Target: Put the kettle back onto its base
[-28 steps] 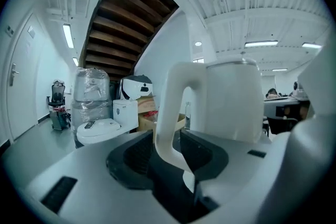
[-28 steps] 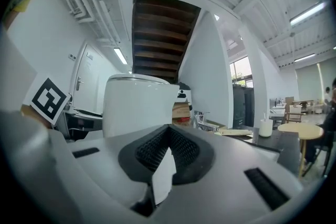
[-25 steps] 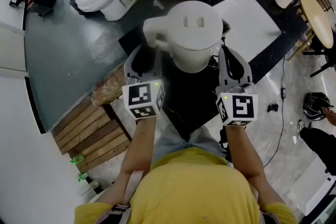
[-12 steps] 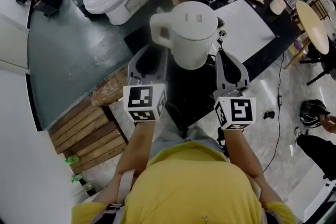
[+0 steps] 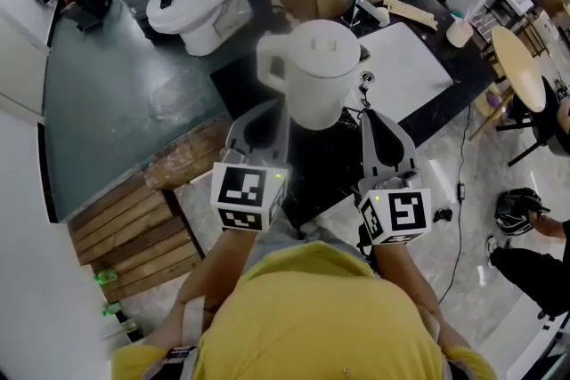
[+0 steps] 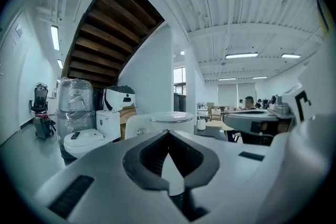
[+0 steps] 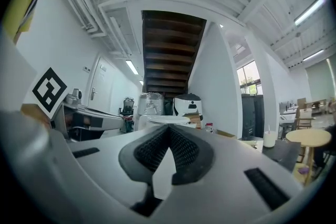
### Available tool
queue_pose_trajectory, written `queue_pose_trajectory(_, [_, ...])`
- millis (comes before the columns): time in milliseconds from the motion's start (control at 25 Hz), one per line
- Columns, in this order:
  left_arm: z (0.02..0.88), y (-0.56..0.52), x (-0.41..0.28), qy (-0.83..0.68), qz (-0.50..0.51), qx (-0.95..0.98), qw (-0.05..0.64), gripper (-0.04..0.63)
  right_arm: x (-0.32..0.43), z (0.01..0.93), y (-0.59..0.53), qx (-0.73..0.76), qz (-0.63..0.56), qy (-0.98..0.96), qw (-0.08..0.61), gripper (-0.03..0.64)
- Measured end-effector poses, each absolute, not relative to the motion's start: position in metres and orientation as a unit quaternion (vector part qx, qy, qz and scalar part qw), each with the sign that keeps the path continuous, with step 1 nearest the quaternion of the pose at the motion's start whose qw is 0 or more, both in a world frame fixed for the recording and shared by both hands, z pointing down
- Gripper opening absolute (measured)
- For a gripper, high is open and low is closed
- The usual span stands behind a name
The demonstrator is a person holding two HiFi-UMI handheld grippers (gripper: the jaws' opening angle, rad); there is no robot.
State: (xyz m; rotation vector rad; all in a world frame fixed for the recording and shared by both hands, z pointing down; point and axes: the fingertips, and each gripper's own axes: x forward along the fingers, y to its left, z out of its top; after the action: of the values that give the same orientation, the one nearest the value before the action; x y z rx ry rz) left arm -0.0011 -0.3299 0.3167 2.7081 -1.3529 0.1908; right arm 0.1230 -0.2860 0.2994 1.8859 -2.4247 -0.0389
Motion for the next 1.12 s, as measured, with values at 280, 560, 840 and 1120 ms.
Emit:
queue_pose_trajectory(280, [0.291,-0.29,0.01,-0.428,0.043,0.901,0.055,0.009,0.099,0.281,-0.255,0.585,-0.022,-0.81,0.041,0.015])
queue_pose_trajectory(560, [0.292,-0.261,0.018,-0.403,0.047,0.912,0.053,0.009,0.079,0.281,-0.229,0.573,-0.021,-0.818,0.052,0.015])
queue_pose_trajectory(840, [0.298,-0.254,0.016,-0.383,0.047,0.921,0.057,0.009,0.072,0.285,-0.223,0.591,-0.016,-0.805,0.048,0.015])
queue_pose_trajectory(1120, [0.306,-0.257,0.003,-0.373,0.042,0.925,0.057,0.009,0.063,0.292,-0.223,0.61,-0.02,-0.791,0.041,0.015])
